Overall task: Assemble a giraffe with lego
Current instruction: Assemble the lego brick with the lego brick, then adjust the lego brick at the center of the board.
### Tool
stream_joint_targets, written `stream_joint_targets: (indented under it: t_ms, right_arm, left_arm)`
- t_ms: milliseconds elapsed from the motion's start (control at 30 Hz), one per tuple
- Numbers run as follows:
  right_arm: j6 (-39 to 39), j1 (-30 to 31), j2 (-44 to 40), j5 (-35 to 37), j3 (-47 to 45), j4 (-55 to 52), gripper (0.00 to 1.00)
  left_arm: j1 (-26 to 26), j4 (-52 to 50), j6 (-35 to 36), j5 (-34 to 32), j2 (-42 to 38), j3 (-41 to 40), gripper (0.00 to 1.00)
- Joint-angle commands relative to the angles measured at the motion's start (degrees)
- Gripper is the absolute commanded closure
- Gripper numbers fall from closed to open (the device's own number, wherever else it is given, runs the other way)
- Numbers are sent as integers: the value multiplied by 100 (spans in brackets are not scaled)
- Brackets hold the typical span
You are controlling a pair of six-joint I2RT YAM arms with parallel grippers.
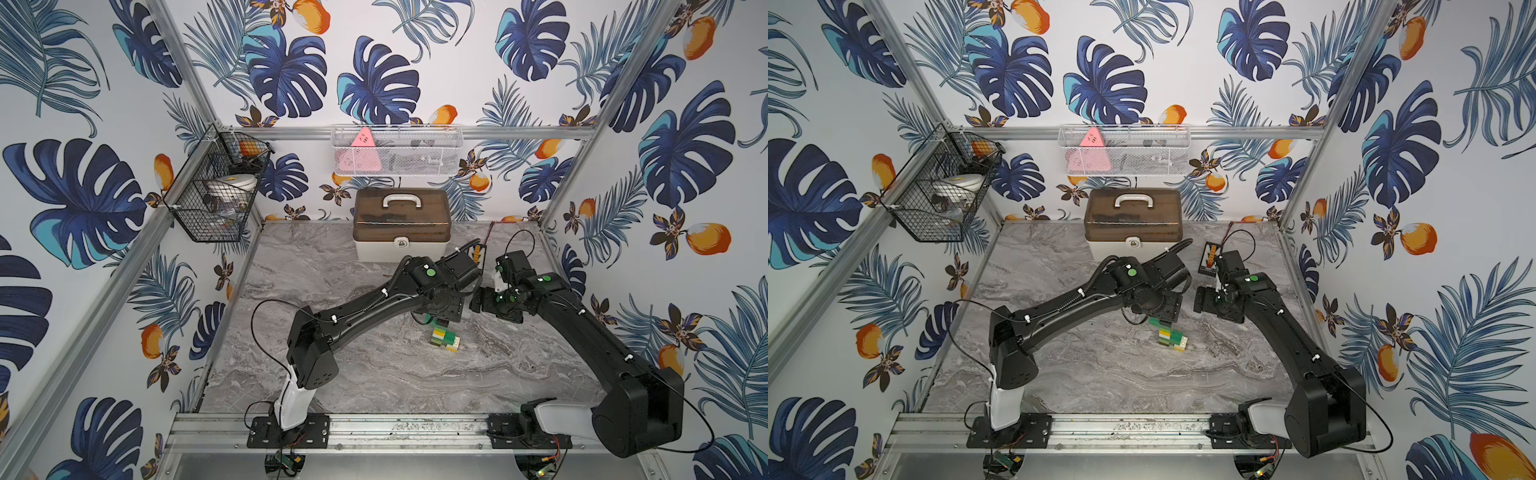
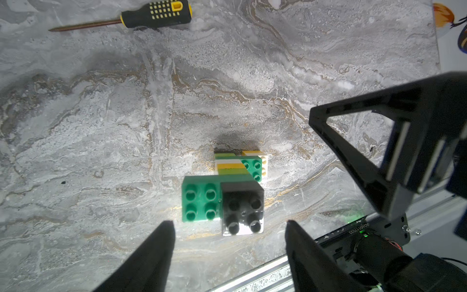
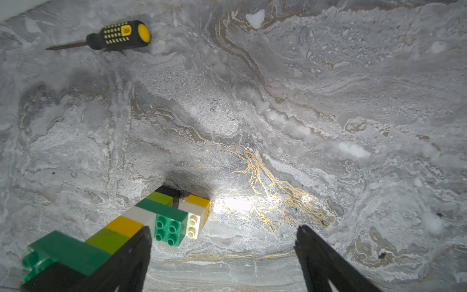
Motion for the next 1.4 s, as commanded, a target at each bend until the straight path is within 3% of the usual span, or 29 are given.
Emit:
stream_joint_targets:
  t_ms: [0, 233, 467, 633, 1367]
  right_arm:
    - [-156, 8, -151, -238, 52, -202, 7]
    - [-212, 224, -474, -670, 274, -562, 5]
    - [-99, 1089, -404, -670, 568, -600, 5]
    - [-45, 1353, -239, -654, 584, -504, 6]
    - [-113, 1399, 210, -437, 412, -129, 8]
  left_arm:
    - [100, 63, 104, -162, -214, -30, 23]
    - [476, 470, 134, -61, -947, -857, 22]
    - [904, 788, 69, -13, -1722, -1956, 22]
    - [1117, 891, 72, -40, -2064, -2547, 22]
    - [1148, 1101, -91, 54, -2253, -3115, 23]
